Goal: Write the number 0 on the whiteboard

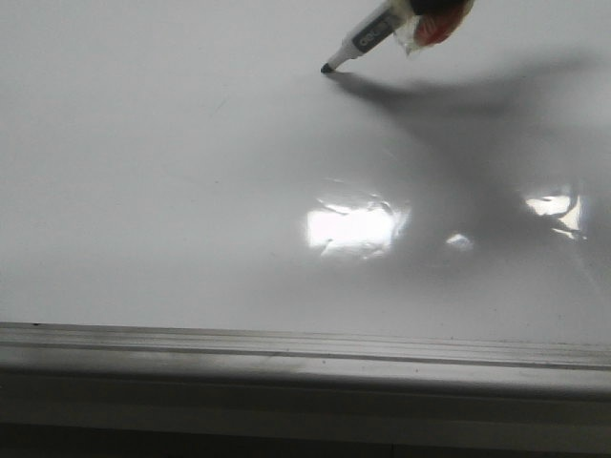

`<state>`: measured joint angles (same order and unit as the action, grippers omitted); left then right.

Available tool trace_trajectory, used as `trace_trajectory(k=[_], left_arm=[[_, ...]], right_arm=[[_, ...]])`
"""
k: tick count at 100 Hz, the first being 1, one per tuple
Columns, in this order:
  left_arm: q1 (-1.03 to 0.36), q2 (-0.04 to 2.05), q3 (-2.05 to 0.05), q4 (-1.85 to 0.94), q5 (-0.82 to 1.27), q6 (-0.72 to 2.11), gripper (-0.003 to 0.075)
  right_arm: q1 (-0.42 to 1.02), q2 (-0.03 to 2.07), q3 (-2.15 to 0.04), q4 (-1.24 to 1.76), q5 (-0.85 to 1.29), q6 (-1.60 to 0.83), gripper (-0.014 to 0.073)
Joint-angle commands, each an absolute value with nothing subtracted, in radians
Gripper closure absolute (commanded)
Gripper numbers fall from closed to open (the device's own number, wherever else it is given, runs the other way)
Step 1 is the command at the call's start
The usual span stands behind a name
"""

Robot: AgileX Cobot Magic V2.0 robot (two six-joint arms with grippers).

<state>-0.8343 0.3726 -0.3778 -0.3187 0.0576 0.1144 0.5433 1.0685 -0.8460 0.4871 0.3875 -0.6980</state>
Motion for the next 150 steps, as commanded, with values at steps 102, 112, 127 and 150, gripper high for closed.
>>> trace_trajectory(k=[102, 112, 127, 150], left_arm=[[-0.833, 0.377, -0.404, -0.327, -0.021, 0.104, 0.0740], [-0.833, 0.377, -0.404, -0.327, -0.021, 0.104, 0.0740], [-0.833, 0.377, -0.404, -0.327, -0.021, 0.104, 0.0740], [-0.833, 0.377, -0.404, -0.327, -0.021, 0.104, 0.0740]], right_arm=[[0.550, 0.987, -0.879, 0.169, 0.609, -0.444, 0.0636], [0.550, 0.981, -0.879, 0.123, 0.595, -0.394, 0.0636], [0.550, 0.981, -0.879, 0.085, 0.541, -0.335, 0.0636], [0.550, 0.988, -0.881, 0.085, 0.464, -0.323, 0.0636]])
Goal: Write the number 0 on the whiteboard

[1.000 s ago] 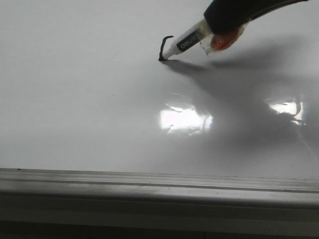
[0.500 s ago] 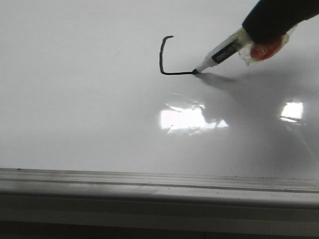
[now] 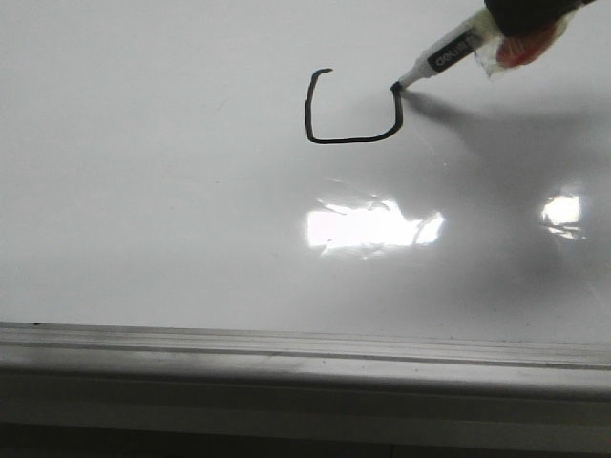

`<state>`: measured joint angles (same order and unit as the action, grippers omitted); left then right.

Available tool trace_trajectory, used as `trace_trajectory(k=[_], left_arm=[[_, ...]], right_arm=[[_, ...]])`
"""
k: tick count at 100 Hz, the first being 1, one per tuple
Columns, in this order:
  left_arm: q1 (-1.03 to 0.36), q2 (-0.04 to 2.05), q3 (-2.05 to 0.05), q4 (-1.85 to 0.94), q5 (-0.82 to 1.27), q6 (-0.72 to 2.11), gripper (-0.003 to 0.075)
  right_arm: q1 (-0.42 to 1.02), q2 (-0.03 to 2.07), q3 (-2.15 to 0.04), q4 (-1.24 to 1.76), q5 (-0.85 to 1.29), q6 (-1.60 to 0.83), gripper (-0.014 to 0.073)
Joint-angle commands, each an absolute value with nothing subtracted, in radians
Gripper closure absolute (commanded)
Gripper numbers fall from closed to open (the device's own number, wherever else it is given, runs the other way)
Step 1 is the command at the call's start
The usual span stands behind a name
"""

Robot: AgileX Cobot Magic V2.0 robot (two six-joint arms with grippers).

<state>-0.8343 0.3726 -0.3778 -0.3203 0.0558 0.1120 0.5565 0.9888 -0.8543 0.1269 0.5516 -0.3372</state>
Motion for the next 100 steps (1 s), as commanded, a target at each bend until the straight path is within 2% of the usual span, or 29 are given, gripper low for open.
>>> trace_trajectory(k=[1, 41, 71, 100], left_arm=[[-0.833, 0.377, -0.404, -0.327, -0.021, 0.104, 0.0740], [-0.833, 0.377, -0.404, -0.327, -0.021, 0.104, 0.0740], [-0.833, 0.377, -0.404, -0.327, -0.021, 0.104, 0.0740], [-0.833, 0.377, -0.404, -0.327, -0.019, 0.104, 0.0740]], right_arm=[[0.550, 0.990, -0.883, 0.085, 0.464, -0.323, 0.0636], [0.552, 1.045, -0.886, 0.123, 0.424, -0.323, 0.0636], [0.637, 1.087, -0.886, 0.123, 0.398, -0.323, 0.0641], [0.641, 1.115, -0.909, 0.123, 0.396, -0.323, 0.0641]])
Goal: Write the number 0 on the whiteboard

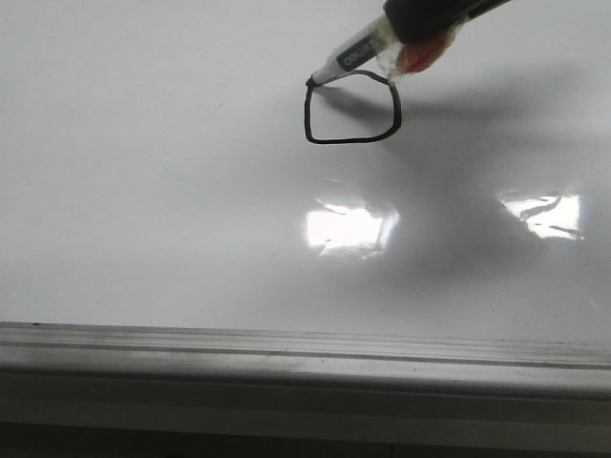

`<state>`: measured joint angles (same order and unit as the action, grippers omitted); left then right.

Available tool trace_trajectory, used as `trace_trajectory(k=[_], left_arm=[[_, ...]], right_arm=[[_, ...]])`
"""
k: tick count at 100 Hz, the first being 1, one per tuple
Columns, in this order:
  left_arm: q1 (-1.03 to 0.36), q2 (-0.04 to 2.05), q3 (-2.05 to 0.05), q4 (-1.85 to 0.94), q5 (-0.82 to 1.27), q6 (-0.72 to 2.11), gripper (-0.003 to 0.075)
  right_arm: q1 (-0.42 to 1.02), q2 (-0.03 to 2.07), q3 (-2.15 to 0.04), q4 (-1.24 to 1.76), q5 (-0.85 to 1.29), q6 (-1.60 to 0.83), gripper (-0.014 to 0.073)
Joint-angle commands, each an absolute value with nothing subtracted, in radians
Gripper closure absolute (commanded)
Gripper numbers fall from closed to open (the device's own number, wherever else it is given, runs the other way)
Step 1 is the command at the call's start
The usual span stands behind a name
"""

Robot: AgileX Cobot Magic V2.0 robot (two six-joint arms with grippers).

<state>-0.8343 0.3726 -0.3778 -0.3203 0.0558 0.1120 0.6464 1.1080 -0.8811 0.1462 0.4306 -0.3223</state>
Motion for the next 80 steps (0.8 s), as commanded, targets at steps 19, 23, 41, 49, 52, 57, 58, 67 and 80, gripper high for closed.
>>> trace_trajectory(k=[19, 23, 41, 49, 52, 57, 58, 67, 80], left_arm=[[-0.833, 0.377, -0.404, -0.327, -0.019, 0.104, 0.0740], [-0.833, 0.377, -0.404, -0.327, -0.019, 0.104, 0.0740], [-0.833, 0.377, -0.404, -0.333, -0.017, 0.104, 0.0740], [-0.833, 0.377, -0.404, -0.333, -0.017, 0.104, 0.0740], [-0.833, 0.377, -0.404, -0.333, -0.017, 0.104, 0.0740], [-0.833, 0.377, -0.404, -0.333, -0.015, 0.104, 0.0740], [-0.833, 0.377, -0.406, -0.333, -0.009, 0.104, 0.0740], [-0.833, 0.382, -0.433, -0.333, 0.063, 0.114, 0.0739], [-0.833, 0.450, -0.543, -0.321, 0.289, 0.120, 0.0720]], right_arm=[[0.652, 1.087, -0.952, 0.123, 0.401, -0.323, 0.0641], [0.660, 1.067, -0.972, 0.123, 0.394, -0.323, 0.0641], [0.684, 0.985, -1.046, 0.123, 0.407, -0.323, 0.0641], [0.684, 0.964, -1.058, 0.123, 0.430, -0.323, 0.0641], [0.684, 0.957, -1.058, 0.123, 0.437, -0.323, 0.0641], [0.684, 0.950, -1.058, 0.123, 0.461, -0.323, 0.0641], [0.684, 0.948, -1.058, 0.123, 0.470, -0.323, 0.0641], [0.699, 0.946, -1.058, 0.125, 0.543, -0.323, 0.0641], [0.753, 0.946, -1.058, 0.125, 0.636, -0.327, 0.0643]])
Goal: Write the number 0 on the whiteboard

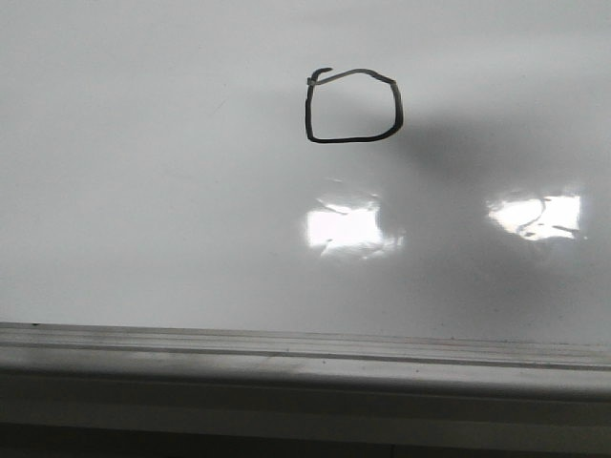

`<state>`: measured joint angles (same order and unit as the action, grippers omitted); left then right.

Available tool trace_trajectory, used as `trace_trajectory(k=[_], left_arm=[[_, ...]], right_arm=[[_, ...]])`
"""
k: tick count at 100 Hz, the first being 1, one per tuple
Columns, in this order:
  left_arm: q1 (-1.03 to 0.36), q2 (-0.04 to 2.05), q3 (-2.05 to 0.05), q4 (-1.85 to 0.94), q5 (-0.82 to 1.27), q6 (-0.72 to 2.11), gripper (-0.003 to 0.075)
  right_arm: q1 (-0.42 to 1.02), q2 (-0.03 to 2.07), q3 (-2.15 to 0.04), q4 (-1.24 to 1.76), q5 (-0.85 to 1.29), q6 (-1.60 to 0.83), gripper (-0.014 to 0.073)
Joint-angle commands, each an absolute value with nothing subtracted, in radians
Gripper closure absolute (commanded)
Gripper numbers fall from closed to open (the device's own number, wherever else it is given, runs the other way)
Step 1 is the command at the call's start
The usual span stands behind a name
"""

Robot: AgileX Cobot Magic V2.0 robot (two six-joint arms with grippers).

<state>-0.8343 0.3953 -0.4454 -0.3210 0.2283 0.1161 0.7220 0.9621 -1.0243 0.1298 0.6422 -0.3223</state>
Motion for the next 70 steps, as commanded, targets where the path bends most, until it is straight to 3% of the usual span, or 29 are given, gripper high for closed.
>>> trace_trajectory(k=[1, 9, 19, 26, 50, 70], left_arm=[[-0.833, 0.462, -0.552, -0.318, 0.318, 0.124, 0.0715], [-0.833, 0.538, -0.659, -0.303, 0.478, 0.205, 0.0611], [-0.833, 0.645, -0.794, -0.304, 0.645, 0.348, 0.0407], [-0.833, 0.704, -0.872, -0.315, 0.726, 0.426, 0.0335], [-0.859, 0.875, -1.080, -0.433, 1.005, 0.740, 0.0332], [-0.880, 0.952, -1.115, -0.435, 1.030, 0.746, 0.0332]], right_arm=[[0.762, 0.946, -1.058, 0.125, 0.641, -0.332, 0.0643], [0.820, 0.946, -1.058, 0.125, 0.651, -0.365, 0.0643], [0.908, 0.946, -1.058, 0.125, 0.647, -0.369, 0.0643], [0.962, 0.950, -1.058, 0.125, 0.650, -0.373, 0.0644], [1.090, 0.978, -1.058, 0.125, 0.658, -0.375, 0.0643], [1.109, 0.983, -1.058, 0.158, 0.607, -0.380, 0.0644]])
